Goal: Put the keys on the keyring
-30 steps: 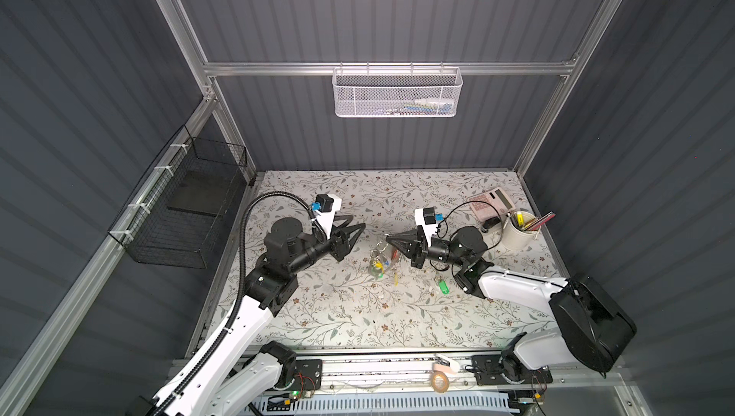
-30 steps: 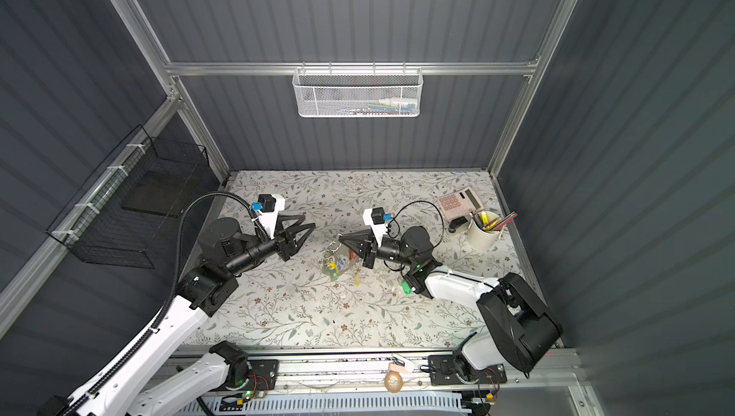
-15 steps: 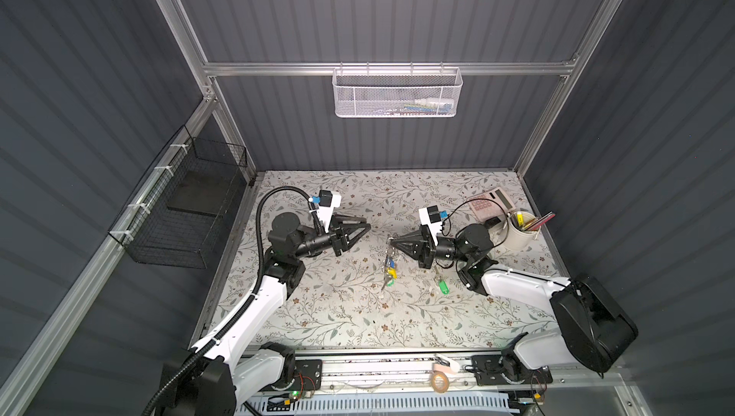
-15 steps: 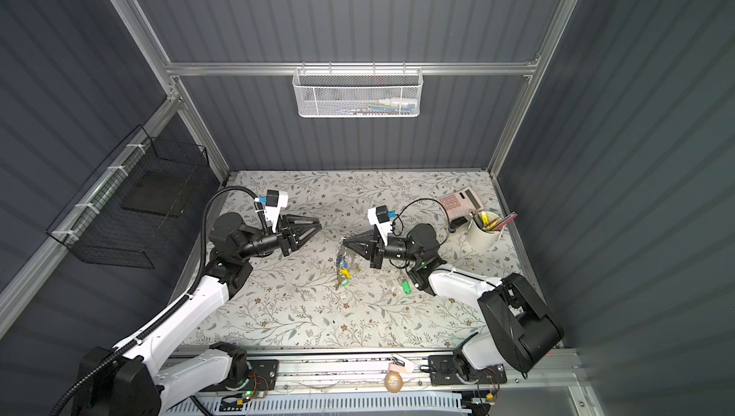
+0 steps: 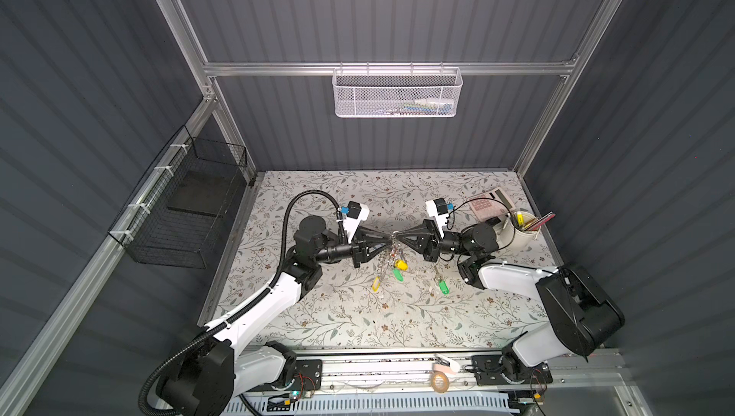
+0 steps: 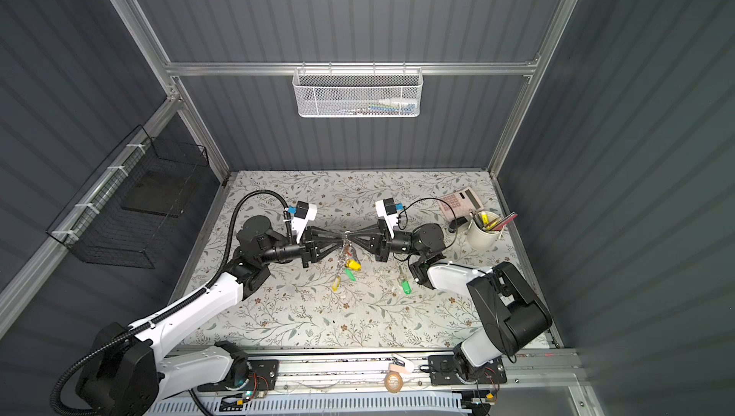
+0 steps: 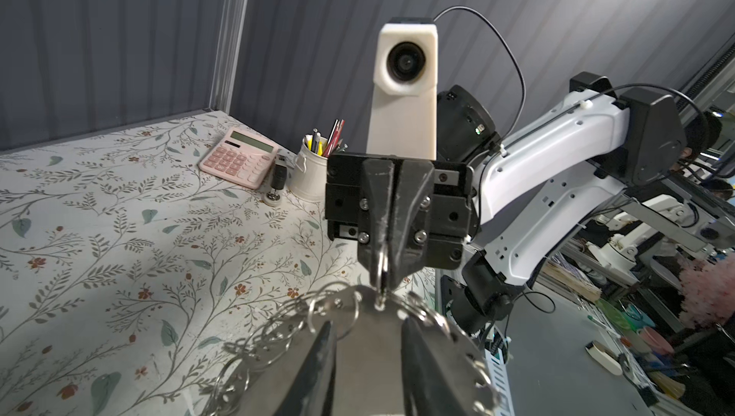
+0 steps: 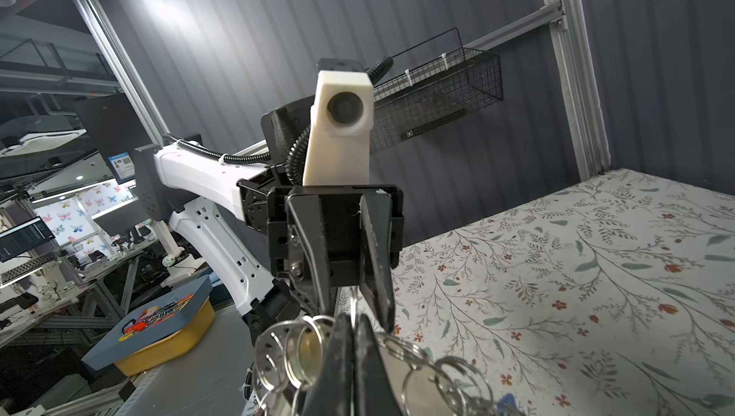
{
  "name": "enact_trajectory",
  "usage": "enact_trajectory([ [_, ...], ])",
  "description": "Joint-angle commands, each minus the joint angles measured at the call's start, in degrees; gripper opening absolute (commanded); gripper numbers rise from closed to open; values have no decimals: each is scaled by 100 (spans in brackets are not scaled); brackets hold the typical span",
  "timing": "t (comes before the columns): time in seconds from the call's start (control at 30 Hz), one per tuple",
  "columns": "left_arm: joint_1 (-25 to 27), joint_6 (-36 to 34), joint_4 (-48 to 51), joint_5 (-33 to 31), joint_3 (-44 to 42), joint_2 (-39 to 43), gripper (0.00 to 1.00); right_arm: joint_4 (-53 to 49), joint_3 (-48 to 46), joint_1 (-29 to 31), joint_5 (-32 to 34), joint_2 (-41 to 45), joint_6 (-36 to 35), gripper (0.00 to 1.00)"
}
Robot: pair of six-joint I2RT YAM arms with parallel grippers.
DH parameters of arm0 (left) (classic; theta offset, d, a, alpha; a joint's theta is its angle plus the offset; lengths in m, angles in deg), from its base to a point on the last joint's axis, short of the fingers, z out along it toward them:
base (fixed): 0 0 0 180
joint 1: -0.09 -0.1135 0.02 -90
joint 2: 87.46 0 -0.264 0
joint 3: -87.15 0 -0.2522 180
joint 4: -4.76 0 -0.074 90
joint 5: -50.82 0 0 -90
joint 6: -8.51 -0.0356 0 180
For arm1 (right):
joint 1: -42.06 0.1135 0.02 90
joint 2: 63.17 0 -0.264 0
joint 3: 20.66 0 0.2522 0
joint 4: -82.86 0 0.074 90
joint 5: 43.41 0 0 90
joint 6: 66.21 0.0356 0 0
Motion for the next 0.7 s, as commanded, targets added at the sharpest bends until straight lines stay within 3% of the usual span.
enact_trajectory([
  [0.0, 27, -112, -206, -212, -33, -15, 27, 446, 180, -4, -74, 27, 206, 0],
  [0.17, 46, 62, -570, -203, -102, -25, 27, 444, 182, 1, -88, -25, 224, 0],
  [0.3, 50, 355, -1179, 108, -243, -42, 32, 445, 175, -1, -82, -34, 249, 0],
  [0.67, 145, 240, -978, 186, -227, 2, 36, 448, 215, 10, -93, -83, 300, 0],
])
